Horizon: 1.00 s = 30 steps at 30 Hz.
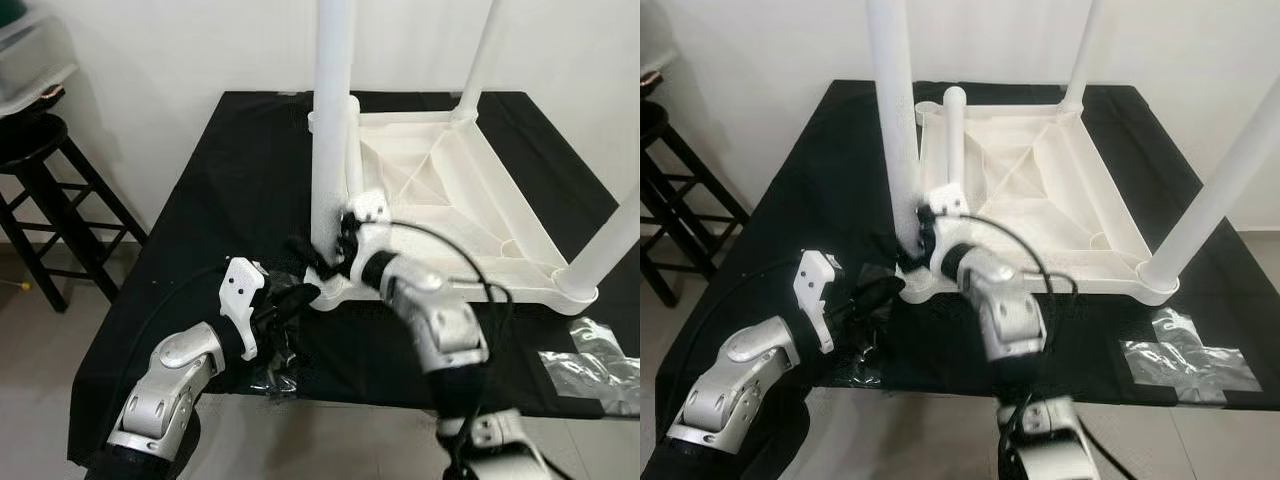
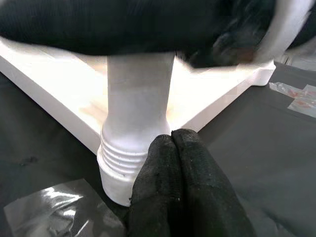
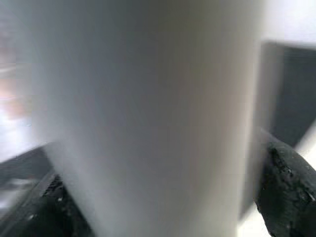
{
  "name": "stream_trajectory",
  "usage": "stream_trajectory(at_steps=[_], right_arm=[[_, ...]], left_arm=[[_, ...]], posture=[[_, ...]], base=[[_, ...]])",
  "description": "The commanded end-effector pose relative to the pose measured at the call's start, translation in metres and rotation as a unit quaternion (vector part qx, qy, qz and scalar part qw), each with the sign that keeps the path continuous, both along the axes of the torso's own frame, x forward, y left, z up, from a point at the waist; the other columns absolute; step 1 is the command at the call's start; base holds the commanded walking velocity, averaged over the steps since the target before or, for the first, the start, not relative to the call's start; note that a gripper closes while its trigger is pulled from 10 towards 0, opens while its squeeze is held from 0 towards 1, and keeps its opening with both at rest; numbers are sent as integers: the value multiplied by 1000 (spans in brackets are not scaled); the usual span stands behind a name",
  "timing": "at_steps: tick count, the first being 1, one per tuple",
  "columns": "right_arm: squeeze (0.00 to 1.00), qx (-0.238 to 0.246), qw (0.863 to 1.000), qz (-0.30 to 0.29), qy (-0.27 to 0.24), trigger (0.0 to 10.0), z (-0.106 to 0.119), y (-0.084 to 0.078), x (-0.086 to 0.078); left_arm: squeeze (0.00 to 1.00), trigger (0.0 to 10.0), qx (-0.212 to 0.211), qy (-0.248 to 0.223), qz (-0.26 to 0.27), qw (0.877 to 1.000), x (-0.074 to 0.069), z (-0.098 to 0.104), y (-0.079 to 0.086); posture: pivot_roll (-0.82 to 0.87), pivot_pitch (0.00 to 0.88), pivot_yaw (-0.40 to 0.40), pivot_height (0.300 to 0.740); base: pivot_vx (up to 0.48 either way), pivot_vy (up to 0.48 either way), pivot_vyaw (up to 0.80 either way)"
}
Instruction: Building children table
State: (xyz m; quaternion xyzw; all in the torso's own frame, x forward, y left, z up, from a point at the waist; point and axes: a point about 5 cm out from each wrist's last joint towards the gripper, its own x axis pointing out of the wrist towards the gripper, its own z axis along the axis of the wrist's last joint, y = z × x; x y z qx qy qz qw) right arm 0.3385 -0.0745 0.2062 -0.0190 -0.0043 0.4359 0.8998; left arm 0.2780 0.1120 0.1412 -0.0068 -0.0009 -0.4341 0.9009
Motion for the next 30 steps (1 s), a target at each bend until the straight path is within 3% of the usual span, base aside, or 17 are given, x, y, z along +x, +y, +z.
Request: stream_trajectory(at_steps=[1,5,6,12,13,14,24,27,28,30], right_arm=[[0,-7,996,87,-27,10000,8,0,0],[0,-13,993,114,-34,10000,11,-5,2],[0,-20,989,142,-40,10000,15,-13,9],[0,-15,979,201,-17,10000,24,-29,20],[0,-9,977,211,-4,7647,24,-32,22],[0,-6,976,220,3,0,24,-34,24],[0,-15,977,213,4,0,11,-47,26],[0,-21,983,184,3,0,2,-54,23],[0,-27,989,143,5,0,-7,-59,21],[0,-28,991,134,6,0,-9,-60,21]], left_arm=[[0,10000,2,11,1,1000,0,-5,1],[0,10000,2,11,1,1000,0,-5,0],[0,10000,1,11,2,1000,0,-5,0],[0,10000,0,12,2,1000,-1,-6,-1],[0,10000,0,12,1,1000,-1,-6,-1],[0,10000,0,13,1,1000,-1,-6,-1],[0,10000,-3,15,1,1000,-3,-7,-1],[0,10000,-3,16,-1,1000,-3,-7,-1],[0,10000,-3,17,-3,1000,-4,-8,-1],[0,10000,-3,17,-3,1000,-4,-8,-1]], posture=[[4,101,0,740],[6,101,-2,740],[10,101,-4,740],[12,100,-2,740],[13,99,-1,740],[15,98,-1,740],[13,96,-1,740],[8,96,0,740],[4,96,-3,740],[4,96,-3,740]], base=[[0,0,0],[0,0,0],[0,0,0],[0,0,0],[0,0,0],[0,0,0],[0,0,0],[0,0,0],[0,0,0],[0,0,0]])
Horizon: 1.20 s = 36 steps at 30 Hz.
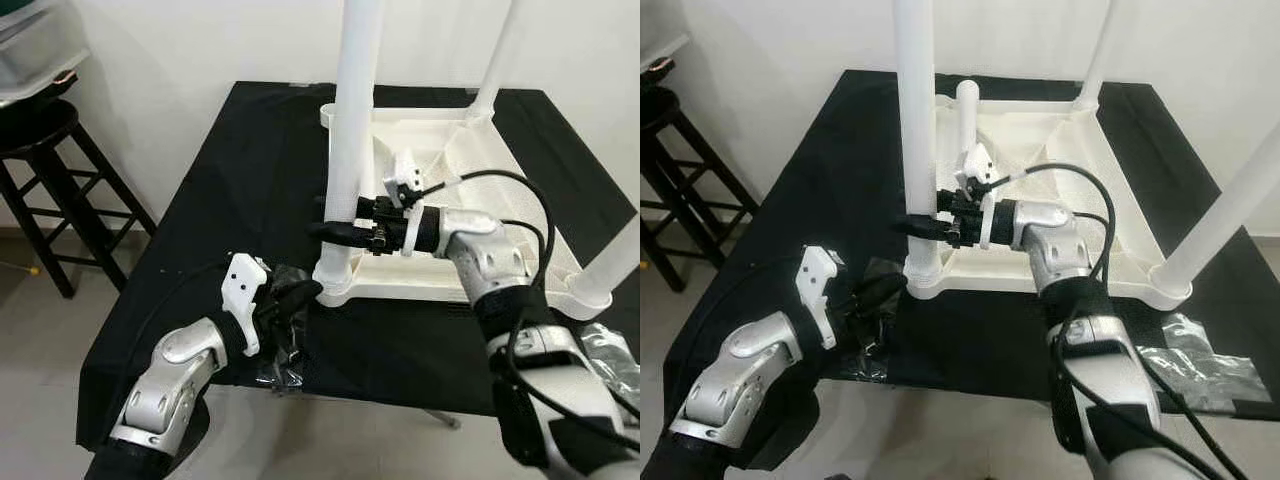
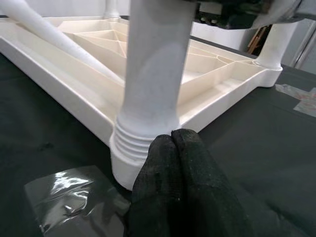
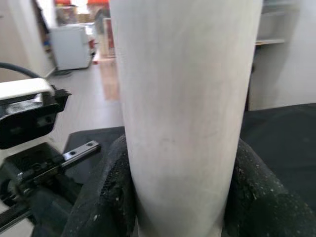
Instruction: Building children table
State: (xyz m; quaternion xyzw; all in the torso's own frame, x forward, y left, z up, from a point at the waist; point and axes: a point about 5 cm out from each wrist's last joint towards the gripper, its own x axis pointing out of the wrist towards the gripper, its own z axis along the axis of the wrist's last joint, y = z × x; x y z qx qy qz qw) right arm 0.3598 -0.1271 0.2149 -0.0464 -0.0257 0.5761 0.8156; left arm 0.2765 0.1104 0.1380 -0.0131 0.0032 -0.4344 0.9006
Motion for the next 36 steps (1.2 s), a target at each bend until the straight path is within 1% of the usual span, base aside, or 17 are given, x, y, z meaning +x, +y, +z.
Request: stream_trajectory(at_steps=[1,3,5,6,8,17,18,19,20,21,22,25,29,30,31,32,36], right_arm=[[0,-17,997,-58,43,0,-28,-6,-6],[0,-19,996,-76,51,0,-34,-5,-10],[0,-14,957,-269,105,0,-65,13,-22],[0,-14,957,-269,105,0,-65,13,-22],[0,9,899,-413,146,0,-79,27,-42],[0,-10,917,-387,102,0,-71,42,-43],[0,-12,921,-379,93,6902,-65,44,-36],[0,-12,921,-379,93,6902,-65,44,-36],[0,-12,923,-376,87,10000,-59,44,-30],[0,-12,923,-376,87,10000,-59,44,-30],[992,-5,930,-357,85,10000,-51,45,-25],[1000,2,943,-324,73,10000,-36,46,-22],[1000,3,956,-288,49,10000,-23,44,-18],[420,6,970,-242,23,10000,-10,41,-13],[420,6,970,-242,23,10000,-10,41,-13],[0,4,983,-183,-4,10000,2,37,-10],[0,-23,999,-21,-31,10000,14,25,-11]], left_arm=[[0,10000,0,11,-3,1000,-3,-5,1],[0,10000,0,12,-3,1000,-3,-5,2],[0,10000,1,12,-4,1000,-4,-5,3],[0,10000,1,12,-4,1000,-4,-5,3],[0,10000,4,13,-5,1000,-3,-5,4],[0,10000,9,13,-7,1000,-3,-5,5],[0,10000,10,9,-1,1000,-2,-5,6],[0,10000,10,9,-1,1000,-2,-5,6],[0,10000,9,7,5,1000,-2,-4,7],[0,10000,9,7,5,1000,-2,-4,7],[0,10000,9,6,8,1000,-2,-4,7],[0,10000,9,7,6,1000,-2,-4,7],[0,10000,9,8,3,1000,-1,-4,7],[0,10000,8,9,1,1000,-1,-3,6],[0,10000,8,9,1,1000,-1,-3,6],[0,10000,8,8,1,1000,-1,-3,5],[0,10000,6,6,3,1000,-1,-3,4]], posture=[[-2,95,-6,740],[-2,95,-6,740],[1,97,2,740],[1,97,2,740],[6,100,5,740],[5,98,5,740],[9,102,11,740],[9,102,11,740],[9,102,11,740],[9,102,11,740],[9,101,14,740],[8,103,16,740],[5,104,21,740],[6,103,21,740],[6,103,21,740],[10,104,17,740],[22,103,12,740]], base=[[0,0,0],[0,0,0],[0,0,0],[0,0,0],[0,0,0],[0,0,0],[0,0,0],[0,0,0],[0,0,0],[0,0,0],[0,0,0],[0,0,0],[0,0,0],[0,0,0],[0,0,0],[0,0,0],[0,0,0]])
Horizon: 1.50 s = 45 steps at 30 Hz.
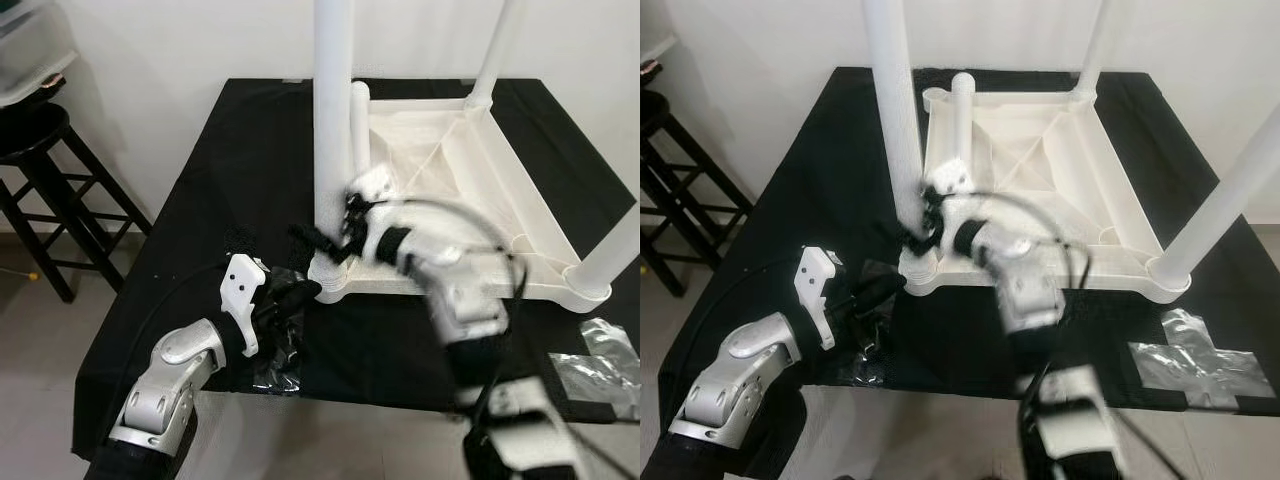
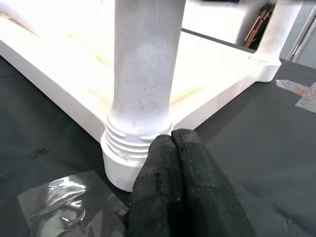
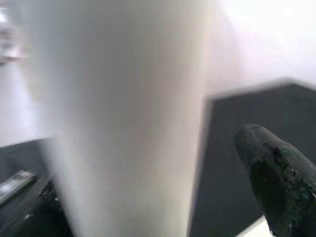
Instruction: Building children table
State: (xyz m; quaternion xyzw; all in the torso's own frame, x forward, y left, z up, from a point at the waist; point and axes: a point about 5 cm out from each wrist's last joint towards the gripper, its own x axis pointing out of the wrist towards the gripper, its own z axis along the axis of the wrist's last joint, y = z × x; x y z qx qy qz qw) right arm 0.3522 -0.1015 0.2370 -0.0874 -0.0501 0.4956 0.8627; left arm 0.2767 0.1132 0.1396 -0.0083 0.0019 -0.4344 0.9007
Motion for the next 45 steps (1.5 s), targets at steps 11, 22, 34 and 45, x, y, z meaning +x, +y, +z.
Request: stream_trajectory(at_steps=[11,22,34,45], right_arm=[[0,-37,987,140,63,0,-10,-17,8],[0,-68,985,136,80,0,-20,-51,11],[0,-75,981,-98,152,0,-95,-54,-17],[0,-82,935,-304,165,2000,-97,-52,-39]], left_arm=[[0,10000,13,-5,-3,1000,-5,-3,1],[0,10000,29,-35,-5,999,-23,-1,12],[0,10000,33,-30,1,999,-65,-3,22],[0,10000,32,-40,23,998,-78,-6,23]], posture=[[56,100,14,740],[62,109,37,740],[56,143,10,740],[36,119,16,740]], base=[[0,0,0],[0,0,0],[0,0,0],[0,0,0]])
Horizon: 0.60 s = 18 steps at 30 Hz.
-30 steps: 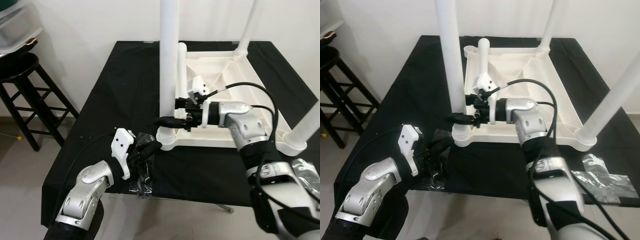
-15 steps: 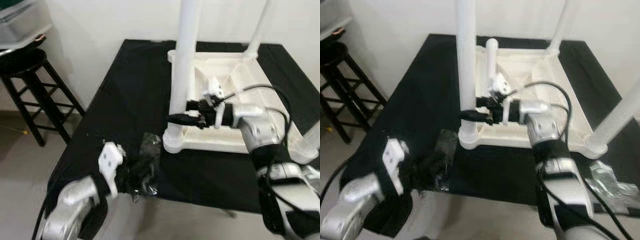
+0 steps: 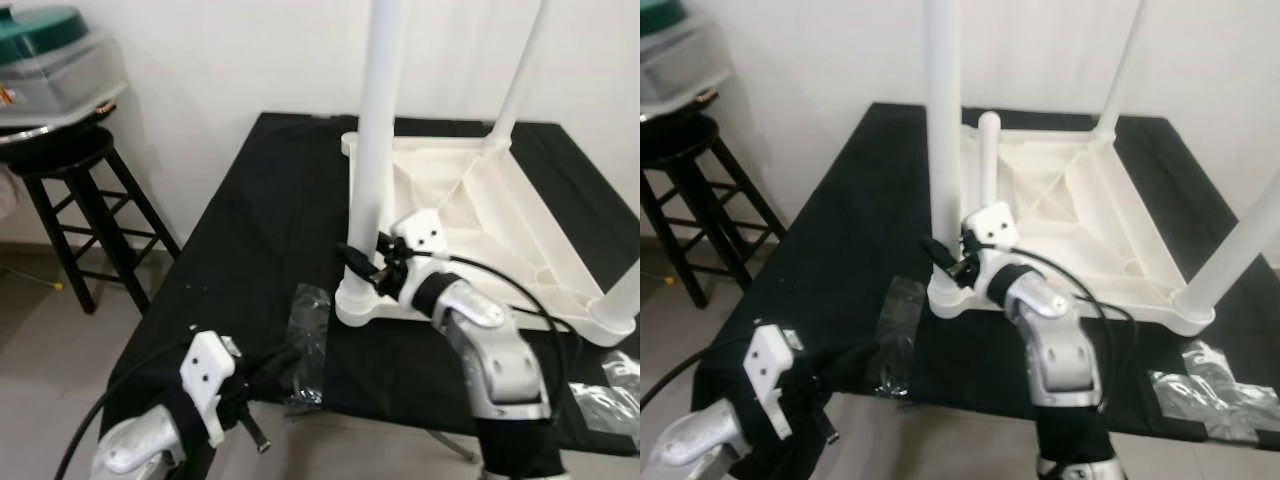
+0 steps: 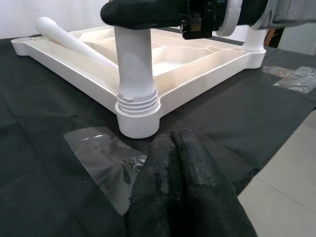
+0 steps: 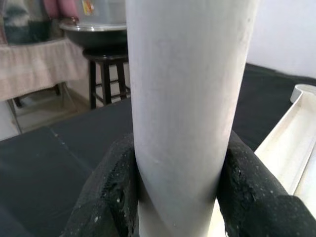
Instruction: Building children table
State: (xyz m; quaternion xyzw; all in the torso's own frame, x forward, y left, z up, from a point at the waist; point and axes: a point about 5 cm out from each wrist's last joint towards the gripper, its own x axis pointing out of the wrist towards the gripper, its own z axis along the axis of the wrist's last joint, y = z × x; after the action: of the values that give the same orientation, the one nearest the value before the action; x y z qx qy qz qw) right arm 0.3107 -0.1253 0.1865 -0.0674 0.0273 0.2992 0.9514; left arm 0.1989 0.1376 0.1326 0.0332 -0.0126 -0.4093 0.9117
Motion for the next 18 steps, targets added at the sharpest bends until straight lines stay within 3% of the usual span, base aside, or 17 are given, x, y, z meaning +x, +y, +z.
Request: stream_trajectory(at_steps=[1,2,3,4,7,8,10,13,14,15,16,18], right_arm=[[0,-59,987,-87,118,2000,-47,-28,3],[0,-64,987,-98,106,2000,-40,-34,13],[0,-64,987,-98,106,2000,-40,-34,13],[0,-62,989,-100,93,10000,-30,-40,25],[0,-58,990,-100,85,10000,-23,-42,31],[1000,-47,992,-95,75,10000,-13,-46,36],[1000,-19,1000,-5,19,10000,15,-45,47],[1000,-13,1000,22,0,10000,25,-44,45],[0,-12,997,71,-19,10000,31,-42,42],[0,-12,997,71,-19,10000,31,-42,42],[0,-15,992,121,-19,10000,29,-40,38],[0,-15,992,121,-19,10000,29,-40,38]], left_arm=[[0,10000,1,-9,-4,1000,0,1,-1],[0,10000,0,-8,-11,1000,0,1,-2],[0,10000,0,-8,-11,1000,0,1,-2],[0,10000,4,-5,-22,1000,-1,1,-3],[0,10000,6,-2,-28,1000,-2,0,-3],[0,10000,14,3,-39,999,-4,-1,-2],[0,10000,20,18,-66,997,-9,-5,-2],[0,10000,21,23,-73,997,-10,-7,-2],[0,10000,19,26,-78,996,-11,-8,-2],[0,10000,19,26,-78,996,-11,-8,-2],[0,10000,18,27,-82,996,-12,-8,-3],[0,10000,18,27,-82,996,-12,-8,-3]], posture=[[36,119,16,740],[36,119,16,740],[36,119,16,740],[38,107,24,740],[38,107,24,740],[39,103,26,740],[35,98,26,740],[34,97,26,740],[37,95,23,740],[37,95,23,740],[41,94,20,740],[41,94,20,740]], base=[[0,0,0],[0,0,0],[0,0,0],[0,0,0],[0,0,0],[0,0,0],[0,0,0],[0,0,0],[0,0,0],[0,0,0],[0,0,0],[0,0,0]])
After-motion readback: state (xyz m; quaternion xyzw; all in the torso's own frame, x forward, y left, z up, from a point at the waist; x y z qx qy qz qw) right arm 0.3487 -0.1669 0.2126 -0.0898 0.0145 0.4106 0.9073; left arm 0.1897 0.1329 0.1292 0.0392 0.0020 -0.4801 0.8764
